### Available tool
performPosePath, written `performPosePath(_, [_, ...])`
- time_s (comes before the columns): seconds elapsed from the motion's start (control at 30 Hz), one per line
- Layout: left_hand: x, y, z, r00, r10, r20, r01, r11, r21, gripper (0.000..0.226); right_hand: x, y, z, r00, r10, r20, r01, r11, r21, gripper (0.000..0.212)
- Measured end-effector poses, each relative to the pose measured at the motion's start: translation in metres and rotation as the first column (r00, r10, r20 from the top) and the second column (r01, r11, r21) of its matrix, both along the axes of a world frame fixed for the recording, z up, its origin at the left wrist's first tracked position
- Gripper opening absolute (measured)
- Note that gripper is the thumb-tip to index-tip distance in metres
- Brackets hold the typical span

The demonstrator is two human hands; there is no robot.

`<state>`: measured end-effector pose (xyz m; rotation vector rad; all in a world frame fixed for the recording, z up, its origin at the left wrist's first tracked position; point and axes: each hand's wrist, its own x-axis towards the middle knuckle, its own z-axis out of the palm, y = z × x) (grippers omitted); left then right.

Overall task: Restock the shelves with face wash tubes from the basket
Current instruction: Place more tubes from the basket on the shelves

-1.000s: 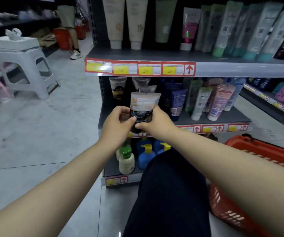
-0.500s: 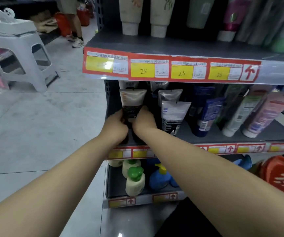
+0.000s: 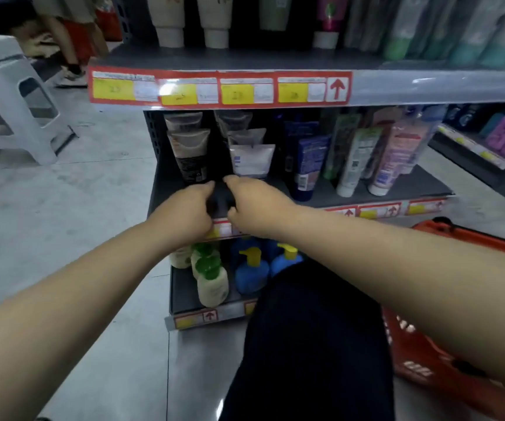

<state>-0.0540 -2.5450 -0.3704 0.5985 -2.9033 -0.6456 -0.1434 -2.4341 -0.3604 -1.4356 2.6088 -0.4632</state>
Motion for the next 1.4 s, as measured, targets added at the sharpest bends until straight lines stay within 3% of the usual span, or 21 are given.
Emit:
performPosePath(0.13, [0.004, 0.055, 0.024, 0.986, -0.165, 0.039, 0.168, 0.981, -0.093, 0.076, 0.006, 0.07, 0.016, 0.984, 0.036, -0.173, -0.019, 0.995, 0.101, 0.048])
performPosePath(0.4, [-0.043, 0.187, 0.037, 0.906, -0.412, 0.103, 0.422, 0.847, -0.322, 0.061, -0.011, 0.212, 0.016, 0.936, -0.117, -0.333, 0.178, 0.971, 0.16, 0.055])
performPosePath(0.57, [-0.09, 0.272, 0.021, 0.819, -0.537, 0.202, 0.573, 0.739, -0.356, 0.042, -0.04, 0.296, -0.005, 0.917, -0.25, -0.309, 0.323, 0.923, 0.211, 0.055])
performPosePath(0.77, [-0.15, 0.352, -0.019, 0.704, -0.601, 0.378, 0.71, 0.608, -0.355, 0.068, -0.083, 0.372, -0.048, 0.884, -0.377, -0.276, 0.457, 0.82, 0.344, 0.07])
performPosePath(0.93, [-0.204, 0.396, -0.063, 0.62, -0.629, 0.469, 0.783, 0.54, -0.309, 0.074, -0.122, 0.416, -0.084, 0.881, -0.429, -0.202, 0.474, 0.785, 0.4, 0.059])
performPosePath(1.1, [-0.26, 0.43, -0.118, 0.549, -0.624, 0.556, 0.832, 0.472, -0.292, 0.058, -0.167, 0.443, -0.131, 0.875, -0.477, -0.087, 0.449, 0.73, 0.515, 0.056])
performPosePath(1.17, [-0.279, 0.442, -0.141, 0.518, -0.619, 0.59, 0.843, 0.485, -0.232, 0.049, -0.182, 0.448, -0.15, 0.865, -0.5, -0.026, 0.428, 0.711, 0.558, 0.055])
performPosePath(1.3, [-0.309, 0.456, -0.188, 0.481, -0.589, 0.65, 0.791, 0.61, -0.033, 0.03, -0.208, 0.449, -0.195, 0.812, -0.556, 0.176, 0.359, 0.714, 0.602, 0.044])
performPosePath(1.4, [-0.323, 0.459, -0.224, 0.481, -0.494, 0.724, 0.702, 0.712, 0.019, 0.037, -0.218, 0.435, -0.229, 0.771, -0.524, 0.363, 0.236, 0.764, 0.601, 0.038])
